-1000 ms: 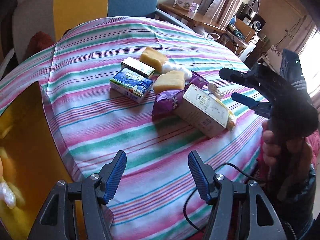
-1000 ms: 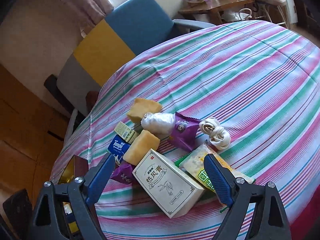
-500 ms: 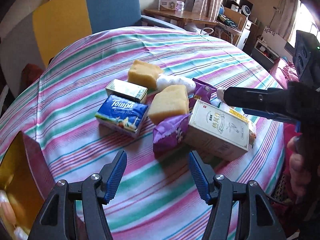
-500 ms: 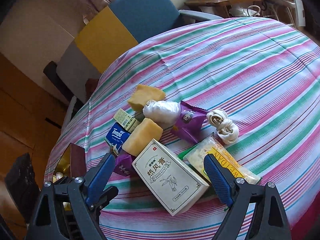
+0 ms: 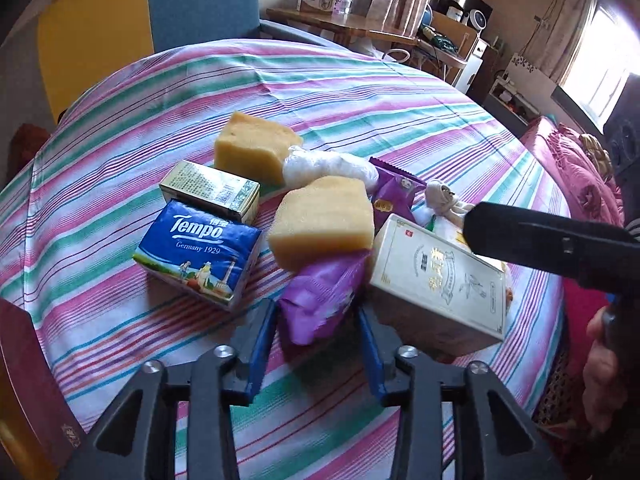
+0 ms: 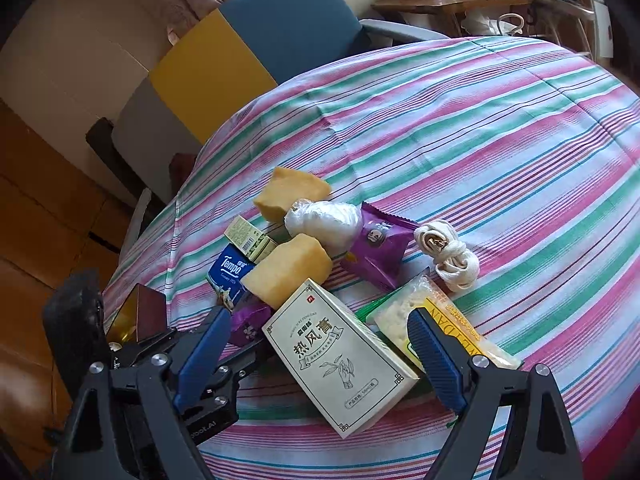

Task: Organize objects
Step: 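Grasp the purple snack packet with the left gripper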

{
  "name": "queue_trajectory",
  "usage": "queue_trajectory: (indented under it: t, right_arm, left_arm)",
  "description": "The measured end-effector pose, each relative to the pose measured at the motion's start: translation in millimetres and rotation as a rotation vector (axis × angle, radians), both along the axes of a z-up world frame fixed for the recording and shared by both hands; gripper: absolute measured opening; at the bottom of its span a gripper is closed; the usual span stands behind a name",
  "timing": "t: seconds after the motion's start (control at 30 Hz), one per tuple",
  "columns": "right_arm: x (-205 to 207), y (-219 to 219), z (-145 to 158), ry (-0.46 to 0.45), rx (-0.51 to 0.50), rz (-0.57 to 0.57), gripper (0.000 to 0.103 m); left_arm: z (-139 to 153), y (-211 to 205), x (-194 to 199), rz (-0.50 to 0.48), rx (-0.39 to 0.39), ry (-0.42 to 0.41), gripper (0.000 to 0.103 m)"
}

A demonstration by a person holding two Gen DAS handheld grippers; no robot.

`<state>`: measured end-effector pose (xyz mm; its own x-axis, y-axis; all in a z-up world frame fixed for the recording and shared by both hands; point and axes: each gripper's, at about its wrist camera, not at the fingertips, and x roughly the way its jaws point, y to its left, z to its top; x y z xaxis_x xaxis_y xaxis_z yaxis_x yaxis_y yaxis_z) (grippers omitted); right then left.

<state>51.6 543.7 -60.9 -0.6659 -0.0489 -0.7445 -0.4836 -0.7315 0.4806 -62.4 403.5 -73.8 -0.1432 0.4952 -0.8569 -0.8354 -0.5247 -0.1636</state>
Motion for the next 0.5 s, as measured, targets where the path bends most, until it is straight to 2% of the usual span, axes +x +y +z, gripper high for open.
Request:
queue_trajectory:
  t: [0.07, 0.13, 0.37, 0.43, 0.5]
  right_arm:
    - [-2.3, -2.3, -0.3, -0.007, 0.006, 0.014, 0.089]
    - [-5.3, -6.4, 0.3, -0.016, 0.026, 0.033, 0.088]
    - [-14.6, -18.7, -2.7, -0.069, 0.094, 0.088, 0.087]
    - [-14.4, -19.1, -2.9, -0.075, 0.103, 0.086, 0.087]
    - [-13.4, -17.7, -3.1, -0.075, 0.102, 0.077, 0.087]
  left_arm:
    - [3.0, -7.2, 2.8, 0.007, 0.011, 0.0, 0.034]
    - [5.9, -15.4, 4.9, 0.011, 0.018, -0.006, 0.021]
    - [7.1, -34.1, 9.6, 0.019, 0.002, -0.01, 0.021]
    - [8.7, -35.2, 8.0, 0.036, 0.008, 0.001, 0.032]
    - [11.1, -36.1, 5.7, 0.044, 0.027, -0.015, 0.036]
